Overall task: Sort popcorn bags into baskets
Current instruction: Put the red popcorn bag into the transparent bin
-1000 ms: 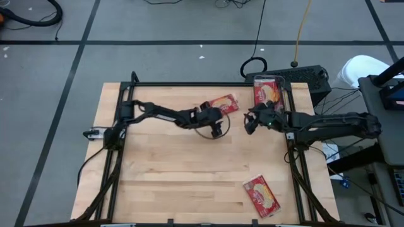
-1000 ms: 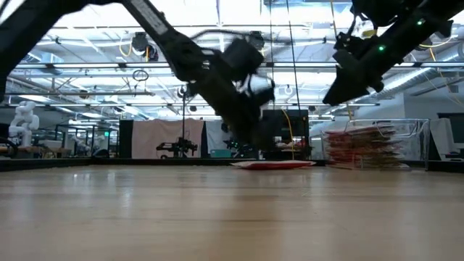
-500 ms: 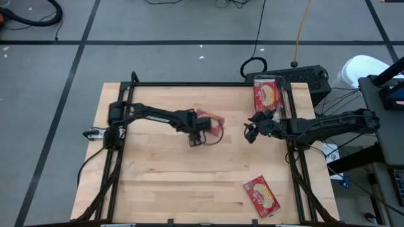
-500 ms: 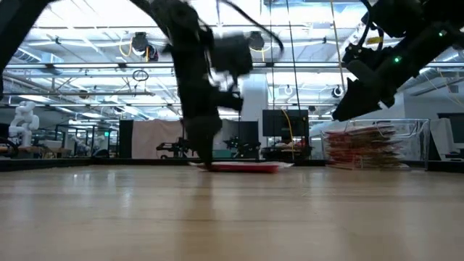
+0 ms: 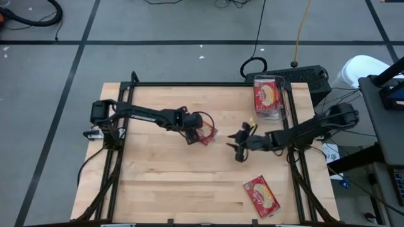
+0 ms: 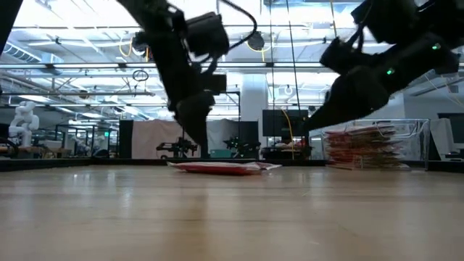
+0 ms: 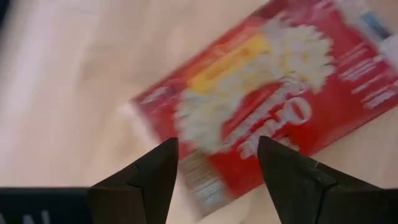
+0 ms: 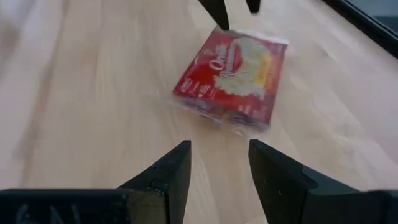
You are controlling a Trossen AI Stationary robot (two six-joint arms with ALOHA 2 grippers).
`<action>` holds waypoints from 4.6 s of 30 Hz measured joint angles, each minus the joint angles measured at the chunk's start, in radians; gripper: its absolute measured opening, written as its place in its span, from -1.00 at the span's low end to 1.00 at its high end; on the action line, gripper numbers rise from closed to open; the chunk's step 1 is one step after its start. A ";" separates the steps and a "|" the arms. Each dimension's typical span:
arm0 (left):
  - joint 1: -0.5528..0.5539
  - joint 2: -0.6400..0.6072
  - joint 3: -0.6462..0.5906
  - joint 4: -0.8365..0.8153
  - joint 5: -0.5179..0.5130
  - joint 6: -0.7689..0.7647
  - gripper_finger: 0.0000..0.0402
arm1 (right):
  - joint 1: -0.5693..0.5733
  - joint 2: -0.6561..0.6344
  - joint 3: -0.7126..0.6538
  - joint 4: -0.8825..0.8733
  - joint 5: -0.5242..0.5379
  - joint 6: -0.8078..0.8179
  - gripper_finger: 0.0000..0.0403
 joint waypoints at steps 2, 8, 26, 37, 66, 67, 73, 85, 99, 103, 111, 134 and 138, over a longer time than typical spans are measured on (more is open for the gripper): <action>0.000 0.003 -0.064 0.105 0.021 -0.015 0.13 | 0.002 0.072 0.045 0.001 0.001 -0.056 -0.24; 0.006 0.002 -0.229 0.334 0.026 -0.048 0.13 | 0.002 0.261 0.186 -0.068 0.009 -0.372 -0.24; 0.013 0.000 -0.324 0.496 0.071 0.032 0.13 | -0.085 0.419 0.268 -0.007 0.169 -1.099 -0.24; 0.014 0.002 -0.325 0.508 0.079 0.043 0.13 | -0.133 0.410 0.400 -0.272 -0.004 -1.152 -0.23; 0.008 -0.030 -0.318 0.554 0.111 0.022 0.13 | -0.150 0.411 0.416 -0.302 -0.011 -1.056 -0.95; 0.002 -0.050 -0.317 0.544 0.110 0.008 0.13 | -0.141 0.410 0.416 -0.296 0.016 -1.044 -0.94; -0.102 -0.209 -0.316 0.459 -0.028 -0.027 0.13 | -0.078 0.353 0.416 -0.302 0.166 -0.910 -0.99; -0.332 -0.172 -0.315 0.632 -0.232 0.141 0.18 | -0.041 0.234 0.416 -0.296 0.088 -0.611 -1.00; -0.339 0.022 -0.314 0.828 -0.464 0.146 0.43 | -0.054 0.228 0.417 -0.219 -0.057 -0.362 -1.00; -0.347 0.017 -0.314 0.825 -0.520 0.197 -0.14 | -0.050 0.227 0.417 -0.231 -0.078 -0.293 -1.00; -0.359 -0.012 -0.314 0.856 -0.466 0.327 -0.87 | -0.029 0.116 0.418 -0.315 -0.108 -0.059 -0.88; -0.699 -0.085 -0.313 1.201 -0.585 1.660 -0.84 | 0.183 -0.074 0.417 -0.314 -0.171 0.677 -0.13; -0.745 -0.085 -0.314 1.249 -0.674 1.716 -0.89 | 0.223 -0.064 0.403 -0.237 -0.164 0.748 0.02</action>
